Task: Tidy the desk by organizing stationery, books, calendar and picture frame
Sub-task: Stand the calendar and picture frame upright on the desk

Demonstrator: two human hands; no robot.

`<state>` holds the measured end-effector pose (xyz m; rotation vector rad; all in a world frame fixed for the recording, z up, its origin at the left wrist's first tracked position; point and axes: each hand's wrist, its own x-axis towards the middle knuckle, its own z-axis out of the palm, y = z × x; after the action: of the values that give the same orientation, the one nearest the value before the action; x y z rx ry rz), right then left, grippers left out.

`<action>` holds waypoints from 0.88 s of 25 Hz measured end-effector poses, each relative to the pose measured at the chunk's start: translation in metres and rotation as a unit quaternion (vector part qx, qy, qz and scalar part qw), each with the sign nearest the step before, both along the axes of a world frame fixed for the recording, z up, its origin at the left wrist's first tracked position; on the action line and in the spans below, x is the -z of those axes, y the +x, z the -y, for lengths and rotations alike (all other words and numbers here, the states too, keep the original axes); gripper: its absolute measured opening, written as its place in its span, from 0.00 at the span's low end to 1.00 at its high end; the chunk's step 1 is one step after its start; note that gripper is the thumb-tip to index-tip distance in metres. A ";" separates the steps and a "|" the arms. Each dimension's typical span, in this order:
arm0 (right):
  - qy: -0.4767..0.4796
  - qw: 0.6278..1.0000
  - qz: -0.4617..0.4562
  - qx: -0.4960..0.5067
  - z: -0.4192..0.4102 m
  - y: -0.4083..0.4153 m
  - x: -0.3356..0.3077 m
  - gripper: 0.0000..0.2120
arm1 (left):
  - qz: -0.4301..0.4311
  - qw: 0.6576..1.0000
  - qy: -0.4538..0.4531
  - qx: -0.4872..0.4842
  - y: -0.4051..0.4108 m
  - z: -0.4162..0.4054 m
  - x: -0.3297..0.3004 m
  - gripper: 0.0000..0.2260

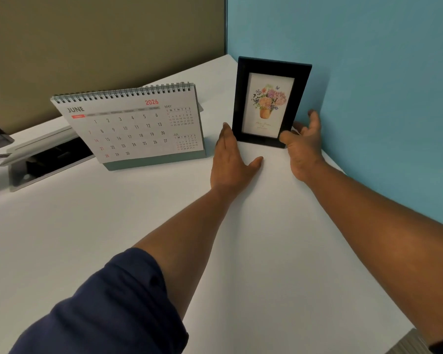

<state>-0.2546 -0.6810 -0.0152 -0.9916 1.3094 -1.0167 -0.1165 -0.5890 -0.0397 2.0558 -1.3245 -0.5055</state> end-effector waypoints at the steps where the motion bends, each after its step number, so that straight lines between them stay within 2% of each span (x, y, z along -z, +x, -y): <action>1: 0.000 1.000 -0.011 0.024 -0.012 0.000 0.000 0.46 | 0.001 1.000 0.003 -0.001 0.000 -0.011 0.000 0.50; 5: -0.018 0.994 -0.044 0.095 -0.061 0.014 -0.004 0.33 | -0.021 0.999 -0.008 -0.035 0.010 -0.058 -0.003 0.42; 8: -0.043 0.995 -0.082 0.023 -0.091 0.034 -0.003 0.22 | -0.012 0.985 -0.089 -0.150 0.033 -0.091 -0.003 0.29; 10: -0.054 0.992 -0.096 -0.053 -0.107 0.052 0.000 0.19 | -0.019 0.964 -0.102 -0.244 0.053 -0.108 -0.005 0.27; 14: -0.074 0.975 -0.121 -0.169 -0.123 0.091 0.002 0.21 | -0.035 0.939 -0.078 -0.332 0.105 -0.132 -0.012 0.44; 17: -0.075 0.963 -0.136 -0.221 -0.119 0.113 0.003 0.28 | -0.100 0.929 -0.075 -0.348 0.154 -0.139 -0.014 0.55; 19: -0.081 0.960 -0.128 -0.237 -0.113 0.124 0.001 0.31 | -0.141 0.940 -0.084 -0.299 0.182 -0.139 -0.012 0.54; 22: -0.088 0.959 -0.128 -0.238 -0.105 0.138 0.000 0.32 | -0.164 0.956 -0.090 -0.226 0.205 -0.136 -0.012 0.42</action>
<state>-0.1168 -0.5756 -0.0148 -1.5294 1.1130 -0.6531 0.0886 -0.4527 -0.0279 1.9352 -0.6533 -0.4713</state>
